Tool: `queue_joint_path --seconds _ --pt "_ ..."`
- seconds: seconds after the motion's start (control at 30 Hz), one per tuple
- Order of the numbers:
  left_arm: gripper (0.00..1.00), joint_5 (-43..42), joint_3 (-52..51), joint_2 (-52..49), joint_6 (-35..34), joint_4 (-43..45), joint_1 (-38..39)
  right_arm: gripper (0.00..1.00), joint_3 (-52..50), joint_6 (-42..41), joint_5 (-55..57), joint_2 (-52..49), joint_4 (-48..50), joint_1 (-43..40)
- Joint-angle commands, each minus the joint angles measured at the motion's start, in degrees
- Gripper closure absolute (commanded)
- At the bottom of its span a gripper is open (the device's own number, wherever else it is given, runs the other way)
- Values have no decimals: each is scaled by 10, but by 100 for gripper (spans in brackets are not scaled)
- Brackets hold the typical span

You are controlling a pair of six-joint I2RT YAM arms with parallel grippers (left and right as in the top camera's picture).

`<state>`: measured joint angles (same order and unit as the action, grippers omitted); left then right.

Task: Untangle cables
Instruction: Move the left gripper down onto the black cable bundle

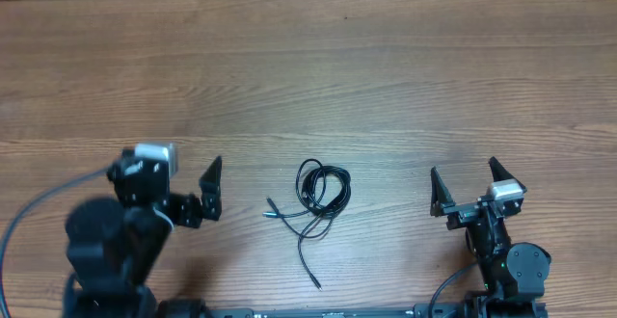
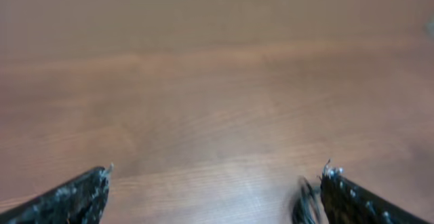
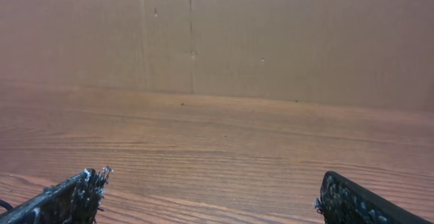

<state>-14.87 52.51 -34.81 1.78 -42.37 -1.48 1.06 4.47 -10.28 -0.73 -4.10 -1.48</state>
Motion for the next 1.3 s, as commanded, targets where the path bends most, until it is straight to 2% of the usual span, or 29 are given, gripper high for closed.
queue_joint_path --seconds 0.0,0.1,0.23,0.33,0.47,0.57,0.67,0.77,1.0,1.1,1.17,1.27 --pt "0 -118 133 -98 87 -75 1 0 -6 -3 -3 6 2 -3" --pt "0 -165 197 -159 134 -133 6 0 -6 -3 -3 6 2 -3" --pt "0 -180 240 -213 173 -189 31 0 -6 -3 -3 6 2 -3" --pt "0 -180 245 -247 178 -196 73 0 -6 -3 -3 6 2 -3" --pt "0 -180 245 -292 224 -198 143 0 -6 -3 -3 6 2 -3" --pt "1 -171 245 -327 247 -198 202 0 -6 -3 -3 6 2 -3" --pt "0 -128 245 -368 255 -189 259 0 -6 -3 -3 6 2 -3" --pt "0 -108 245 -411 254 -176 288 0 -6 -3 -3 6 2 -3" --pt "0 -102 245 -515 255 -142 298 0 -6 -3 -3 6 2 -3" --pt "0 -69 245 -559 260 -118 298 0 -6 -3 -3 6 2 -3" --pt "5 -28 245 -592 294 -111 303 0 -6 -3 -3 6 2 -3" --pt "5 7 245 -645 311 -77 312 0 -6 -3 -3 6 2 -3"
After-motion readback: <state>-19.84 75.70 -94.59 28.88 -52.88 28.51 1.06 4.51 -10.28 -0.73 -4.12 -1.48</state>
